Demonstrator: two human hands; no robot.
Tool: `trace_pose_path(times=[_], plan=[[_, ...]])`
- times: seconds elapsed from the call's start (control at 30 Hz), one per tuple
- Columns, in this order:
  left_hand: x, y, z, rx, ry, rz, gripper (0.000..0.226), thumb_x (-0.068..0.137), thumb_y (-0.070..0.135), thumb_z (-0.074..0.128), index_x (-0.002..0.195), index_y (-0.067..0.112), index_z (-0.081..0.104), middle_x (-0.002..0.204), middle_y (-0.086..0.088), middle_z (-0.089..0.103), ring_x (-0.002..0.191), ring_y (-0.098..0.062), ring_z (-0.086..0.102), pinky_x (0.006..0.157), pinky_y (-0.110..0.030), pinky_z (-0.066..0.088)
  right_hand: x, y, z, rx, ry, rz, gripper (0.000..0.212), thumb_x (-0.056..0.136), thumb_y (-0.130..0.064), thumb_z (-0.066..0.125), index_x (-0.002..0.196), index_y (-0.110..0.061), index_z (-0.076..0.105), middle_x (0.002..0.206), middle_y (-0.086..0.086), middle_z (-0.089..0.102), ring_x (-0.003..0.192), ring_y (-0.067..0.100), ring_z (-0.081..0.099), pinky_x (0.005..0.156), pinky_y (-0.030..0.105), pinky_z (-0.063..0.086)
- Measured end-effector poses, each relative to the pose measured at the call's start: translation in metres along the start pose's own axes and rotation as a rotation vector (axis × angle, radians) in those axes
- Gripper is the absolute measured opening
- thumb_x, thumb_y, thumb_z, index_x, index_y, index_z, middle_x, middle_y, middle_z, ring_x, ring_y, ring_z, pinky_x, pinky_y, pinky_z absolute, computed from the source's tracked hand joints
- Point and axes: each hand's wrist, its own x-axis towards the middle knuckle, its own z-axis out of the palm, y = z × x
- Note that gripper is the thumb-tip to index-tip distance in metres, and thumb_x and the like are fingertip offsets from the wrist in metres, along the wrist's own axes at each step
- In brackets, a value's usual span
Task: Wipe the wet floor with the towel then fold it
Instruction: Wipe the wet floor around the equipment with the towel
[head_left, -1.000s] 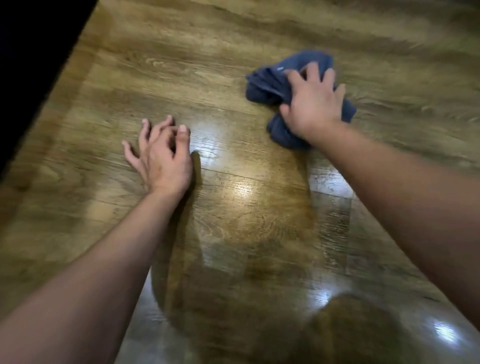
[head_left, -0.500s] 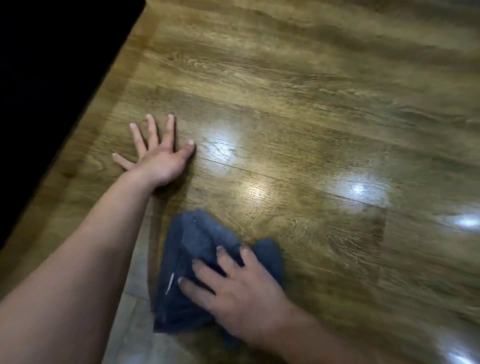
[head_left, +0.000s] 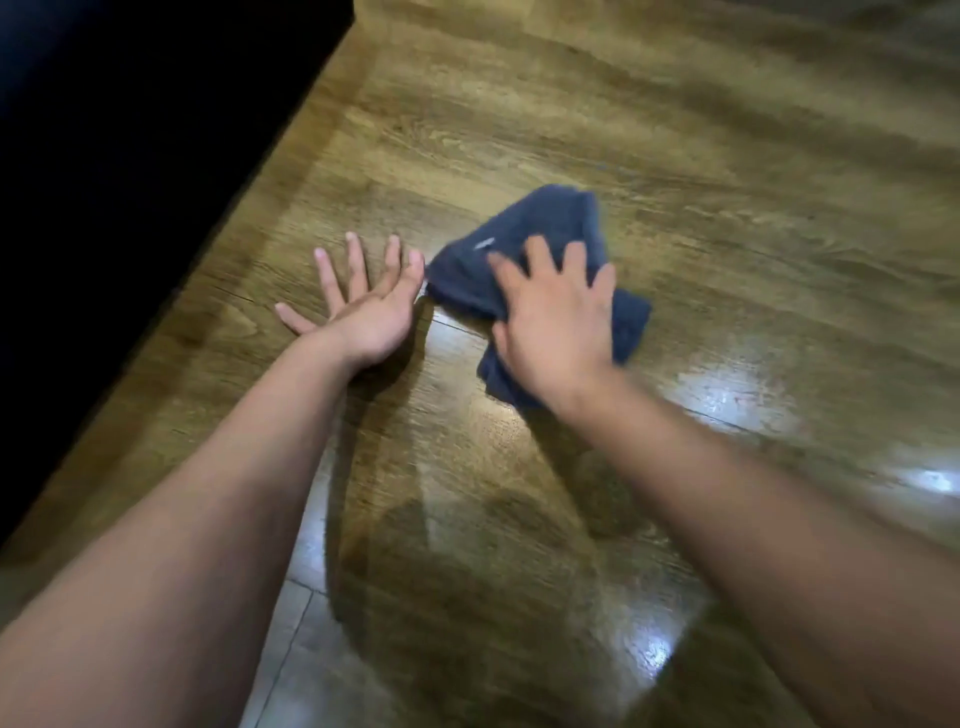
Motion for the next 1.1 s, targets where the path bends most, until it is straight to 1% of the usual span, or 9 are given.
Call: trace_pose_path(times=[0.17, 0.27, 0.33, 0.53, 0.67, 0.73, 0.83, 0.93, 1.1], plan=[[-0.003, 0.002, -0.008, -0.054, -0.061, -0.032, 0.089, 0.053, 0.094, 0.006, 0.138, 0.071, 0.011, 0.165, 0.022, 0.003, 0.154, -0.021, -0.005, 0.102, -0.080, -0.010, -0.131, -0.065, 0.008, 0.149, -0.031, -0.490, 0.055, 0.085, -0.033, 0.058, 0.138, -0.022, 0.053, 0.128, 0.005, 0.054, 0.108, 0.038, 0.048, 0.085, 0.050, 0.040], [-0.003, 0.005, -0.009, -0.046, -0.077, -0.018, 0.086, 0.058, 0.094, 0.011, 0.140, 0.069, 0.014, 0.165, 0.020, 0.006, 0.154, -0.024, -0.002, 0.101, -0.081, -0.009, -0.117, -0.046, 0.006, 0.126, -0.044, -0.631, 0.061, 0.078, -0.042, 0.061, 0.137, -0.025, 0.055, 0.128, 0.003, 0.055, 0.106, 0.032, 0.048, 0.084, 0.047, 0.043], [-0.003, 0.004, -0.009, -0.033, -0.068, -0.021, 0.093, 0.051, 0.096, 0.008, 0.140, 0.069, 0.012, 0.165, 0.021, 0.004, 0.154, -0.023, -0.004, 0.101, -0.081, -0.007, -0.080, -0.023, 0.006, 0.029, -0.064, -0.553, 0.071, 0.076, -0.050, 0.068, 0.141, -0.029, 0.050, 0.134, 0.003, 0.052, 0.112, 0.033, 0.047, 0.089, 0.047, 0.041], [0.002, 0.003, -0.007, 0.133, -0.077, 0.018, 0.091, 0.054, 0.099, 0.002, 0.140, 0.069, -0.003, 0.163, 0.020, -0.016, 0.151, -0.023, -0.020, 0.102, -0.079, -0.013, 0.017, 0.044, 0.001, -0.013, -0.049, 0.058, 0.065, 0.089, -0.049, 0.058, 0.147, -0.030, 0.038, 0.144, 0.007, 0.038, 0.129, 0.038, 0.035, 0.099, 0.054, 0.035], [0.004, 0.010, -0.005, 0.363, -0.105, -0.040, 0.111, 0.051, 0.102, 0.003, 0.149, 0.054, -0.013, 0.162, 0.009, -0.029, 0.148, -0.030, -0.026, 0.113, -0.070, -0.010, -0.017, 0.036, 0.006, 0.027, 0.037, 0.109, 0.066, 0.087, -0.047, 0.060, 0.148, -0.032, 0.039, 0.140, 0.004, 0.042, 0.124, 0.033, 0.038, 0.096, 0.051, 0.034], [-0.002, 0.030, -0.001, 0.553, 0.042, -0.006, 0.113, 0.063, 0.098, 0.004, 0.157, 0.035, 0.006, 0.167, -0.007, -0.004, 0.152, -0.036, -0.003, 0.113, -0.071, -0.003, -0.047, 0.038, 0.009, 0.052, 0.077, 0.091, 0.068, 0.085, -0.049, 0.062, 0.148, -0.034, 0.039, 0.139, 0.002, 0.044, 0.121, 0.031, 0.038, 0.094, 0.050, 0.033], [-0.026, 0.073, 0.027, 0.695, 0.345, 0.439, 0.076, 0.088, 0.074, 0.021, 0.129, 0.017, 0.052, 0.139, -0.019, 0.045, 0.133, -0.036, 0.038, 0.108, -0.067, 0.020, -0.086, 0.059, 0.010, 0.078, 0.079, 0.037, 0.071, 0.082, -0.050, 0.066, 0.147, -0.034, 0.041, 0.139, 0.000, 0.046, 0.119, 0.031, 0.040, 0.094, 0.050, 0.033], [-0.066, 0.124, 0.076, 0.786, 0.301, 0.924, 0.046, 0.095, 0.053, 0.031, 0.118, 0.023, 0.057, 0.135, -0.007, 0.053, 0.129, -0.026, 0.044, 0.106, -0.062, 0.026, -0.127, 0.106, 0.011, 0.068, 0.079, 0.111, 0.074, 0.078, -0.050, 0.069, 0.146, -0.033, 0.043, 0.141, 0.000, 0.047, 0.116, 0.032, 0.043, 0.093, 0.051, 0.036], [-0.107, 0.215, 0.165, 0.636, 0.041, 0.961, 0.046, 0.095, 0.056, 0.033, 0.132, 0.030, 0.044, 0.148, 0.000, 0.039, 0.140, -0.021, 0.031, 0.106, -0.061, 0.024, -0.194, 0.233, 0.005, 0.003, 0.033, 0.373, 0.074, 0.077, -0.050, 0.065, 0.146, -0.034, 0.042, 0.140, -0.002, 0.048, 0.113, 0.033, 0.047, 0.089, 0.049, 0.040]])
